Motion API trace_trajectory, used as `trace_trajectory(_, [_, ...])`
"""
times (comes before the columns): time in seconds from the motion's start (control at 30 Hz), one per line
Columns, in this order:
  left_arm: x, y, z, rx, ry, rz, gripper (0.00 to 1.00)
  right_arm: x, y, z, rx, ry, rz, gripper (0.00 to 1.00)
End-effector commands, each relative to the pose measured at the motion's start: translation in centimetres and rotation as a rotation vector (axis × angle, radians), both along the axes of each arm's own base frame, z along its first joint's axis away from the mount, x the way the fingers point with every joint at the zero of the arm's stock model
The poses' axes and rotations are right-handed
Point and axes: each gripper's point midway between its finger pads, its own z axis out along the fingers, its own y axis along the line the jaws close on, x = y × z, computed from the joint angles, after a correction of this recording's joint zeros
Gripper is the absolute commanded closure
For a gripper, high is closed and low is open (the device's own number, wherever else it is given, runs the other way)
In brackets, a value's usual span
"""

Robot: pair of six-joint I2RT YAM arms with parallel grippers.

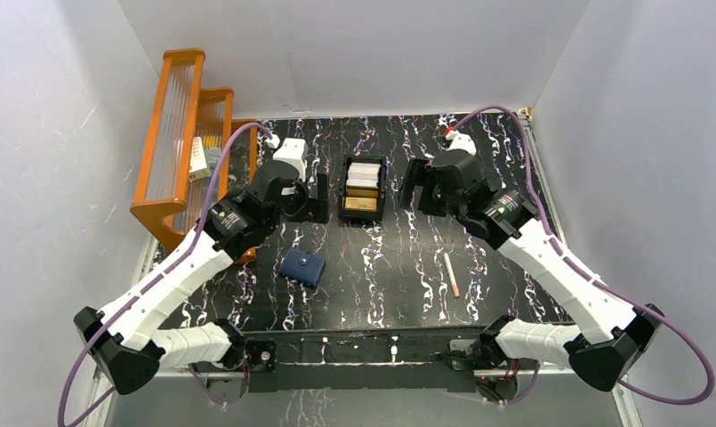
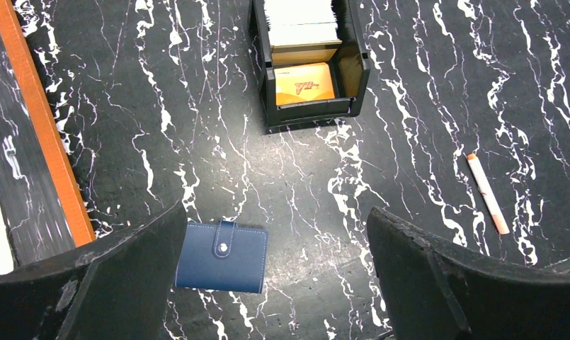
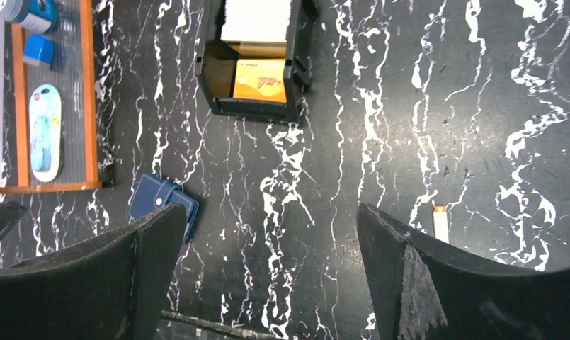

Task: Put the credit cards into the card holder
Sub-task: Move the card holder to the center of the board.

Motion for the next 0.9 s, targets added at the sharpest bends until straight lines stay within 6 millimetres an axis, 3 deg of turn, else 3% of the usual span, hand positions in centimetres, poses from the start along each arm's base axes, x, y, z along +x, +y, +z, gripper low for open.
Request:
trace_trajectory(0.0, [0.1, 1.1, 1.0, 0.015, -0.065, 0.002, 0.01, -0.9, 1.4, 0.2, 0.074, 0.031, 0.060, 0.02])
trace_trajectory(0.13, [0.0, 1.3, 0.8, 0.029, -0.079, -0.008, 0.01, -1.8, 4.3, -1.9, 0.164, 0.119, 0.154, 0.03])
trace_trajectory(0.3, [-0.5, 2.1, 1.3, 0.050, -0.062, 0.003, 0.01, -2.2, 7.8, -5.9, 0.216, 0.256, 0.204, 0.17])
trace_trajectory(0.67, [-3.5, 4.9, 6.8, -0.029, -0.185, 0.003, 0.01, -2.5, 16.9, -12.3, 0.105, 0.342, 0.316, 0.47])
trace_trajectory(0.87, [-4.0, 5.6, 7.9, -0.045, -0.221, 0.005, 0.01, -2.2, 21.7, -14.9, 0.088, 0.306, 0.440, 0.48])
